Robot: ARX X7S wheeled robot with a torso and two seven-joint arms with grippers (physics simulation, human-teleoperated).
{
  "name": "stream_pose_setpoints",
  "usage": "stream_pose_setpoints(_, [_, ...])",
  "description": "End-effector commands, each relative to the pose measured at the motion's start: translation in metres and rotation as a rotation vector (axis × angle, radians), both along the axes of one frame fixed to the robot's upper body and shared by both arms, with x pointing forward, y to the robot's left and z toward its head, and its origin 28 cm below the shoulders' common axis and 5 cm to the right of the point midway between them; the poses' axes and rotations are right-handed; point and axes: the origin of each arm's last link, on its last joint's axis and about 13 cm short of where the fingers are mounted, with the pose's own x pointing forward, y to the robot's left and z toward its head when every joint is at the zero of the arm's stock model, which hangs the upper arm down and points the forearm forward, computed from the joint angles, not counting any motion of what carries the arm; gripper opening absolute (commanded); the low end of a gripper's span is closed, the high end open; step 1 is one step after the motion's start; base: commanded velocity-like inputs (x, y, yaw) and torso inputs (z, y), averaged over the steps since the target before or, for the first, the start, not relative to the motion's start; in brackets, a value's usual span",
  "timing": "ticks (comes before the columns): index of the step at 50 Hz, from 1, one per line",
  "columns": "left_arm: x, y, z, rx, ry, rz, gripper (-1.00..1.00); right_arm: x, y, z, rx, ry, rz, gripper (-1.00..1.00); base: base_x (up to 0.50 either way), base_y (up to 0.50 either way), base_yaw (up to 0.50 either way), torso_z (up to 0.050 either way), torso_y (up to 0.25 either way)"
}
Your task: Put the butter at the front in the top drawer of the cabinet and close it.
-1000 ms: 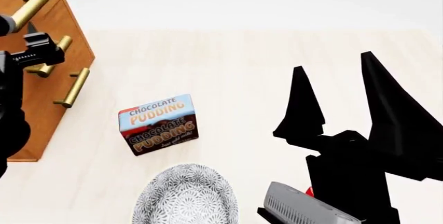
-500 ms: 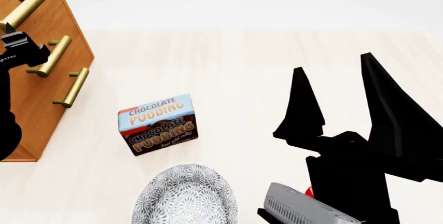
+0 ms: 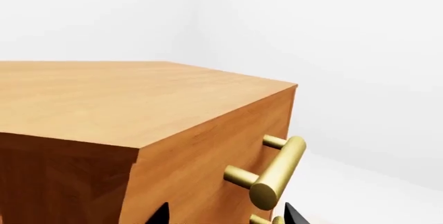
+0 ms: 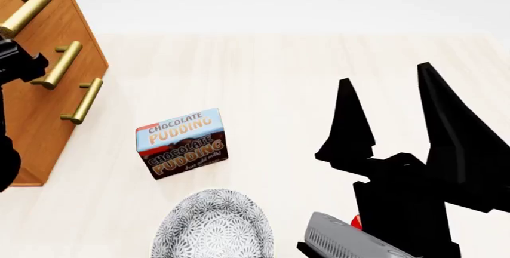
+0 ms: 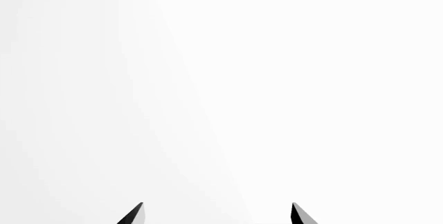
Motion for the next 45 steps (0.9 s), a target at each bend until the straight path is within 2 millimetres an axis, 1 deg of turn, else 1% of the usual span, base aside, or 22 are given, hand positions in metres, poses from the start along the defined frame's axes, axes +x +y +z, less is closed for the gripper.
stream_pose_setpoints(1, [-0.006, 0.032, 0.013, 0.029, -0.044, 0.253, 1.0, 0.0, -0.001, 0.0, 0.004, -0.004, -0.006, 1.0, 0.0, 0.0, 0.01, 0.0, 0.011])
stream_pose_setpoints(12, [-0.011, 0.009, 0.01, 0.071, -0.046, 0.082, 1.0, 0.001, -0.003, -0.002, 0.013, -0.001, -0.009, 1.0, 0.0, 0.0, 0.01, 0.0, 0.002])
stream_pose_setpoints(21, [-0.017, -0.006, -0.002, 0.1, -0.012, -0.024, 1.0, 0.001, -0.003, -0.002, 0.019, -0.007, -0.008, 1.0, 0.0, 0.0, 0.0, 0.0, 0.0])
stream_pose_setpoints(33, [-0.042, -0.031, -0.007, 0.136, -0.042, -0.188, 1.0, 0.002, -0.003, -0.001, 0.024, -0.013, -0.006, 1.0, 0.0, 0.0, 0.0, 0.0, 0.0])
stream_pose_setpoints(37, [-0.051, -0.036, -0.007, 0.127, -0.059, -0.234, 1.0, 0.002, -0.003, -0.001, 0.024, -0.014, -0.005, 1.0, 0.0, 0.0, 0.0, 0.0, 0.0])
stream_pose_setpoints(45, [-0.062, -0.045, -0.01, 0.127, -0.069, -0.293, 1.0, 0.001, -0.002, 0.0, 0.025, -0.018, 0.0, 1.0, 0.0, 0.0, 0.0, 0.0, 0.0])
